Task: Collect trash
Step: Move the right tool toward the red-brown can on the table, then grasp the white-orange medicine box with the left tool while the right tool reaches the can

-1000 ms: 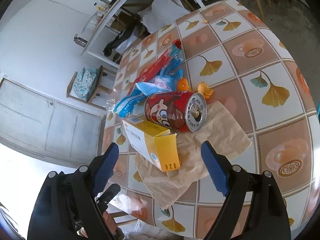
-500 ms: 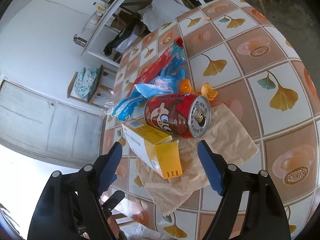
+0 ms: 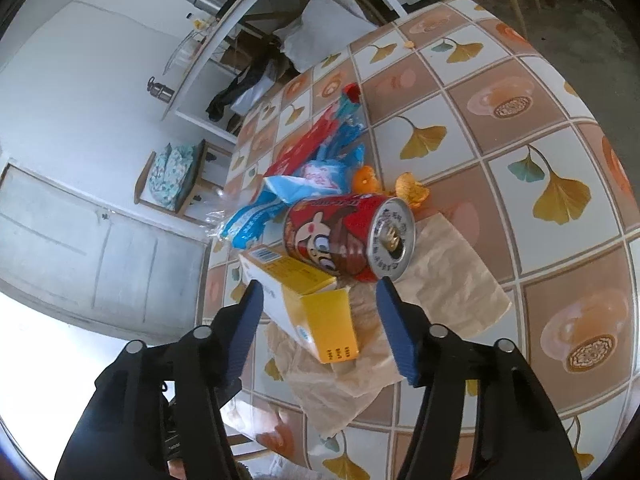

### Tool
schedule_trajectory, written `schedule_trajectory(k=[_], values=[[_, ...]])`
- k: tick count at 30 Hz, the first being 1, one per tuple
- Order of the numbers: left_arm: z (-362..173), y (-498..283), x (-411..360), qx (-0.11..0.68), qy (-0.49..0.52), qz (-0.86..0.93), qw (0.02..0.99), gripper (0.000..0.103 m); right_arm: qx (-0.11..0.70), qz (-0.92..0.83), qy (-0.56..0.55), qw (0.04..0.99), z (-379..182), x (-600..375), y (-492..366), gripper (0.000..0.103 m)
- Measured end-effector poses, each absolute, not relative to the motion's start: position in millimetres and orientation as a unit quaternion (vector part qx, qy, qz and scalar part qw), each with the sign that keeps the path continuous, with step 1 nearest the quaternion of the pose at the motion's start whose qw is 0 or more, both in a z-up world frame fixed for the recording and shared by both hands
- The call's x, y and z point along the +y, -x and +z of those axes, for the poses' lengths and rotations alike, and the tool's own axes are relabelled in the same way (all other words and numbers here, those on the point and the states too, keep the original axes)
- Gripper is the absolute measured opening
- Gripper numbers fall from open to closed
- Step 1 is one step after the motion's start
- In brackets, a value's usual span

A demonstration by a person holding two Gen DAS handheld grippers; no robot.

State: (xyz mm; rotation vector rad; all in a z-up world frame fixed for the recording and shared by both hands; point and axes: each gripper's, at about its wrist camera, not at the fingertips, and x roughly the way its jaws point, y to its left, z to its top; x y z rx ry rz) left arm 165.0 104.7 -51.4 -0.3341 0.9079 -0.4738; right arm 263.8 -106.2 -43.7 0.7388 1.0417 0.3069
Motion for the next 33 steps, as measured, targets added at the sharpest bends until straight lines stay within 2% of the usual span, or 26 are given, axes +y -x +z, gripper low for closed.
schedule_trajectory(k=[6, 11, 19, 25, 33], values=[[-63, -170, 98, 0.449, 0.162, -0.237, 0.846, 0.043, 0.488, 0.168, -0.355, 0.779, -54, -101, -268, 0.044], [-75, -174, 93, 0.466, 0.157, -0.241, 0.837, 0.032, 0.494, 0.198, -0.346, 0.773, -58, -86, -269, 0.036], [-85, -176, 92, 0.475, 0.164, -0.246, 0.829, 0.03, 0.508, 0.273, -0.275, 0.769, -43, -51, -251, 0.034], [-86, -174, 93, 0.472, 0.161, -0.245, 0.831, 0.029, 0.487, 0.207, -0.267, 0.805, -38, -69, -262, 0.034], [-85, -173, 93, 0.471, 0.159, -0.239, 0.834, 0.026, 0.498, 0.195, -0.167, 0.828, -31, -42, -293, 0.034]])
